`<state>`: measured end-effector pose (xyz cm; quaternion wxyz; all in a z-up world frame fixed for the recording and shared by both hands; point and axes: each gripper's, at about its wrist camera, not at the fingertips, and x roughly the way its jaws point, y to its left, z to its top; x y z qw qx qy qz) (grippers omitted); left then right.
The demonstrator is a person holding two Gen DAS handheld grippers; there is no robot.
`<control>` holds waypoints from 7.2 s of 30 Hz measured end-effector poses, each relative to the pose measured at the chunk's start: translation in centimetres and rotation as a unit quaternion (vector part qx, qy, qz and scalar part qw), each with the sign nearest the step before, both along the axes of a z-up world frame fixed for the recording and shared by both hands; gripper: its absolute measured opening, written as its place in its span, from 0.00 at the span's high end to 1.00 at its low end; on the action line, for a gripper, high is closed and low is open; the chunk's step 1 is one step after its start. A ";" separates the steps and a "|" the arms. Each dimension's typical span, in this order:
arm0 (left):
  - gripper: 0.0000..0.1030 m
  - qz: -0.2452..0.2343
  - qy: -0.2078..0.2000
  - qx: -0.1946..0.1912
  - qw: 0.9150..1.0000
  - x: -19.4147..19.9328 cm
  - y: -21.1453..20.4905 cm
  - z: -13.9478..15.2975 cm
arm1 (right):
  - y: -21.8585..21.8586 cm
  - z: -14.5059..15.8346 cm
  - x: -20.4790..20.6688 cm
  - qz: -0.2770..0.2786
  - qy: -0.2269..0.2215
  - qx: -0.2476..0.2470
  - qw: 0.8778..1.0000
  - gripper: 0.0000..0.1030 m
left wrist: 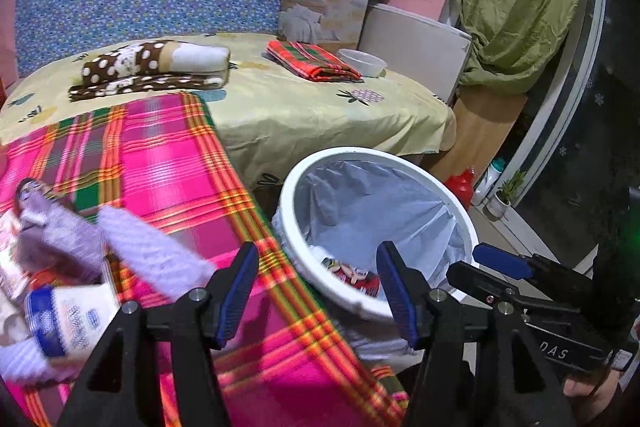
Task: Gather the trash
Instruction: 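Move both grippers back over the items on the cloth, then grasp the yogurt bottle with the right gripper while the left grasps the foam net, then carry the yogurt bottle to the bin and release it with the right gripper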
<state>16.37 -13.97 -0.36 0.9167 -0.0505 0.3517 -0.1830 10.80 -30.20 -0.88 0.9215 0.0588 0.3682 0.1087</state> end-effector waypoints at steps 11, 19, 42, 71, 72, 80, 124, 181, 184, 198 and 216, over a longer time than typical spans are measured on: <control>0.39 0.060 -0.010 0.010 0.998 -4.1 5.1 0.0 | 4.7 0.2 -1.4 0.073 -0.002 0.013 0.997 0.44; 0.39 0.098 -0.012 0.016 0.995 -6.6 8.6 -0.4 | 8.3 -0.1 -1.9 0.121 0.010 0.011 0.993 0.44; 0.39 0.196 -0.007 0.038 0.980 -8.4 18.2 -2.0 | 15.2 -0.4 -1.6 0.198 0.022 0.000 0.980 0.44; 0.37 0.085 0.039 0.054 0.994 -6.8 17.2 -4.8 | 13.2 -1.2 1.7 0.153 0.048 0.030 0.987 0.94; 0.37 0.075 0.041 0.054 0.995 -7.0 16.8 -4.9 | 12.9 -1.2 1.7 0.149 0.048 0.030 0.987 0.94; 0.37 0.084 0.027 0.073 0.993 -6.5 16.3 -4.0 | 11.4 -0.8 1.9 0.136 0.044 0.036 0.989 0.94; 0.76 0.156 0.054 0.061 0.984 -8.1 17.1 -5.1 | 15.0 -1.2 1.1 0.249 0.040 0.046 0.967 0.91; 0.76 -0.030 0.032 0.044 0.998 -0.8 -0.7 -2.1 | -0.9 -1.3 0.8 0.038 0.036 0.051 0.997 0.91; 0.76 -0.036 0.034 0.047 0.998 -0.1 -1.7 -2.3 | -1.4 -1.6 1.1 0.032 0.045 0.051 0.997 0.91; 0.72 -0.057 0.052 0.051 0.996 2.4 -4.7 -3.8 | -2.6 -2.4 1.8 0.023 0.073 0.044 0.996 0.86; 0.47 -0.052 0.031 0.019 0.998 1.7 -3.7 -2.4 | -2.9 -1.6 0.9 0.028 0.053 0.064 0.996 0.70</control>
